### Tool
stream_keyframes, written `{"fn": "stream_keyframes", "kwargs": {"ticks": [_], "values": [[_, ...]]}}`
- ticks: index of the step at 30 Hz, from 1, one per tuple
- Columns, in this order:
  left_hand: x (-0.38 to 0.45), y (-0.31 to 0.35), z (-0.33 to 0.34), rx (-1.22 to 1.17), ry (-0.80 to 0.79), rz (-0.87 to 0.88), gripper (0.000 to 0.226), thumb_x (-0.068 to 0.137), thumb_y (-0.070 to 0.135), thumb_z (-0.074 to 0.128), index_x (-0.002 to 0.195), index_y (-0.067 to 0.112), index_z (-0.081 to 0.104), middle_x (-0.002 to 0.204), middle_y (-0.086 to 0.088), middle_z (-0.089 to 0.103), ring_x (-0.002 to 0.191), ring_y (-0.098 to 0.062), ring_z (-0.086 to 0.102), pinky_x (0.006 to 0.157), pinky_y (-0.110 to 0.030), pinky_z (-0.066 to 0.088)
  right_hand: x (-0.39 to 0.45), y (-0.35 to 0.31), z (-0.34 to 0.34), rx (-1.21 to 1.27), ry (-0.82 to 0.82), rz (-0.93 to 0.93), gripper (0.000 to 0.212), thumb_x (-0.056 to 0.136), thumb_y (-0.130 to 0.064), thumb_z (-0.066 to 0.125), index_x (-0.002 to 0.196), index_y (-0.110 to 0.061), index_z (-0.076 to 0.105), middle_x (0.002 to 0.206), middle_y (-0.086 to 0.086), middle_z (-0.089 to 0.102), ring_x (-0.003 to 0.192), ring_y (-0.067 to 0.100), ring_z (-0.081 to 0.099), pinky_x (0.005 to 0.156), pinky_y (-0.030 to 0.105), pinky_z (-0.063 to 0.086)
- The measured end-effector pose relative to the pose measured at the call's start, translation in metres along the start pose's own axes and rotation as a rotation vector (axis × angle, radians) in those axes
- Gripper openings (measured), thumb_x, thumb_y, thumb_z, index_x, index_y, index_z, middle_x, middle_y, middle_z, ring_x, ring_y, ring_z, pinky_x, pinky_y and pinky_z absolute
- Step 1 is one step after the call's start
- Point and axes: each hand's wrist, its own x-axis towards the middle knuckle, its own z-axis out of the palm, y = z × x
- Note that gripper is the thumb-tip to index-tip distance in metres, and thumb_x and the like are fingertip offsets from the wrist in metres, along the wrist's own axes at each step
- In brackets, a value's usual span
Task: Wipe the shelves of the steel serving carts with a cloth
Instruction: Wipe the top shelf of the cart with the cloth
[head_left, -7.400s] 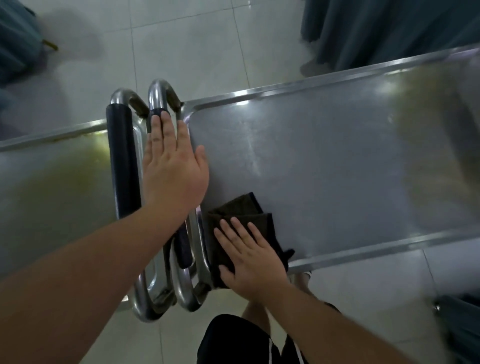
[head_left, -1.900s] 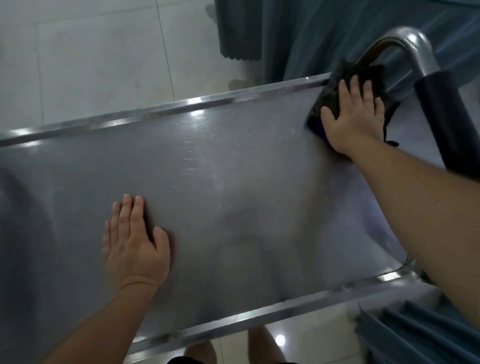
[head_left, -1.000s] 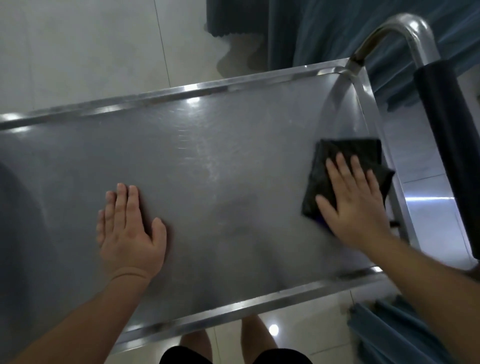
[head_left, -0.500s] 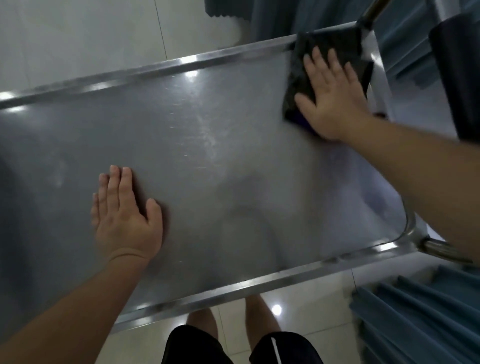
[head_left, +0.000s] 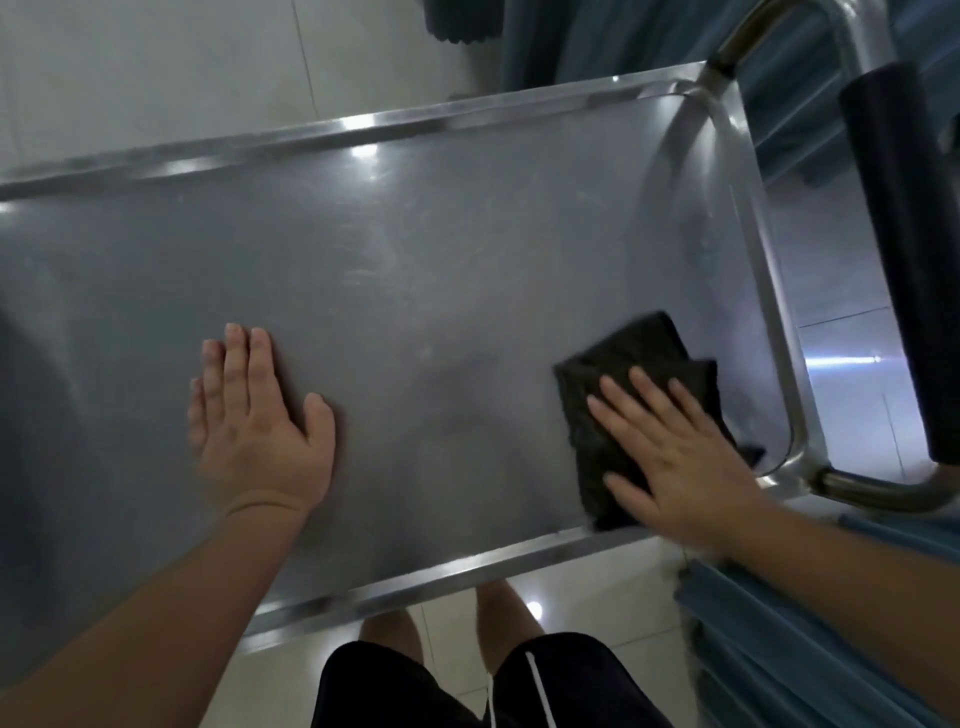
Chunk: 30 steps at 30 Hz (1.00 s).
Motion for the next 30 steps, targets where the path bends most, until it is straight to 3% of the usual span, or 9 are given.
{"fn": "stream_keyframes", "kwargs": {"ticks": [4,9,13,18,22,26,30], "values": [[0.001,-0.002,-0.001,0.014,-0.018,-0.003,0.081,0.094,0.047,0.037,0.166,0.014,0.024,0.175,-0.006,0.018,0.163,-0.025,0.01,0.132,-0.045,0.006,0.104,0.018,-0.044,0.005,0.151,0.08,0.078,0.097,-0.058,0.038,0.166,-0.025,0.021,0.173,-0.001,0.015,0.161,0.024,0.008,0.128,0.052,0.013],[0.002,-0.001,0.0,0.019,-0.009,-0.01,0.08,0.095,0.047,0.038,0.167,0.016,0.024,0.175,-0.005,0.017,0.163,-0.024,0.01,0.132,-0.045,0.006,0.232,0.035,-0.104,0.081,0.188,0.158,0.077,0.101,-0.064,0.024,0.166,-0.03,0.0,0.175,-0.004,-0.006,0.16,0.02,-0.009,0.129,0.05,0.0],[0.004,-0.002,-0.001,0.038,-0.02,-0.013,0.079,0.096,0.047,0.037,0.167,0.016,0.022,0.176,-0.004,0.016,0.163,-0.023,0.009,0.132,-0.044,0.004,0.272,0.025,-0.122,0.15,0.243,0.243,0.077,0.101,-0.06,0.023,0.166,-0.029,-0.004,0.174,-0.003,-0.009,0.16,0.021,-0.011,0.129,0.049,-0.002],[0.003,-0.001,-0.001,0.017,-0.025,-0.025,0.078,0.095,0.047,0.037,0.167,0.018,0.023,0.176,-0.002,0.016,0.163,-0.022,0.008,0.132,-0.044,0.004,0.234,-0.001,-0.105,0.196,0.215,0.251,0.077,0.103,-0.06,0.023,0.167,-0.024,0.002,0.175,0.0,-0.005,0.16,0.022,-0.007,0.129,0.05,0.0],[0.003,-0.001,-0.002,0.006,-0.024,-0.031,0.077,0.096,0.045,0.039,0.166,0.017,0.024,0.175,-0.003,0.018,0.163,-0.023,0.01,0.132,-0.043,0.004,0.134,-0.07,-0.047,0.167,0.259,0.281,0.079,0.1,-0.055,0.039,0.166,-0.019,0.018,0.174,0.002,0.011,0.161,0.026,0.005,0.128,0.052,0.01],[0.002,0.0,-0.002,0.008,-0.015,-0.023,0.077,0.097,0.045,0.039,0.166,0.016,0.025,0.175,-0.003,0.019,0.163,-0.024,0.011,0.132,-0.045,0.006,0.028,-0.14,0.003,0.145,0.08,0.148,0.081,0.101,-0.057,0.04,0.167,-0.022,0.011,0.175,-0.001,0.002,0.161,0.024,-0.003,0.127,0.056,0.012],[0.0,-0.001,0.0,0.015,-0.015,-0.02,0.078,0.096,0.047,0.036,0.167,0.016,0.024,0.175,-0.004,0.018,0.163,-0.024,0.01,0.132,-0.045,0.007,0.028,-0.136,0.005,0.117,0.027,0.03,0.083,0.099,-0.062,0.042,0.167,-0.029,0.009,0.174,-0.006,0.0,0.161,0.02,-0.004,0.125,0.054,0.009]]}}
